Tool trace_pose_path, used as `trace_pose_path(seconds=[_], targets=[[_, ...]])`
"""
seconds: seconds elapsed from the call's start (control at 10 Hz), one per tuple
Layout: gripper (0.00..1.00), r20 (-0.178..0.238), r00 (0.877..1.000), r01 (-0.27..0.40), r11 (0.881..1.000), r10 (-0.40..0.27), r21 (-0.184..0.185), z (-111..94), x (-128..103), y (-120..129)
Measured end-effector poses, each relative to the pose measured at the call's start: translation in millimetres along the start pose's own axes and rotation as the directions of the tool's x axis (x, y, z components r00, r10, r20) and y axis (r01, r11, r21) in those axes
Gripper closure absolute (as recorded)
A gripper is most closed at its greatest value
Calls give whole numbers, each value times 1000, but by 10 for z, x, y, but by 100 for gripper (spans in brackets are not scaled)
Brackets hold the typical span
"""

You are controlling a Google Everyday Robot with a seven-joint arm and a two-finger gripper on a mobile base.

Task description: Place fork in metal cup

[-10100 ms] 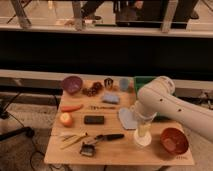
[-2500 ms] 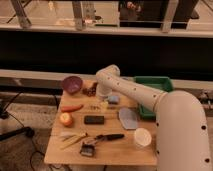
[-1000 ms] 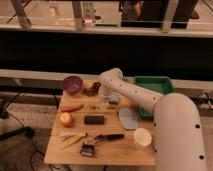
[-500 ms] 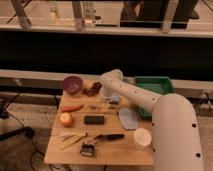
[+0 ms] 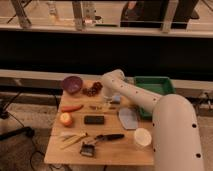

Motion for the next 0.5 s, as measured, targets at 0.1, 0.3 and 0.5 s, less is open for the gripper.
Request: trace_pose_path(seconds=[0.1, 0.3, 0.5], targets=[[63, -5, 1000, -1, 1000, 1, -5, -11, 17, 13], [77, -6, 1000, -4, 1000, 4, -1, -19, 51, 10], [78, -9, 1000, -3, 1000, 3, 1, -16, 63, 7]])
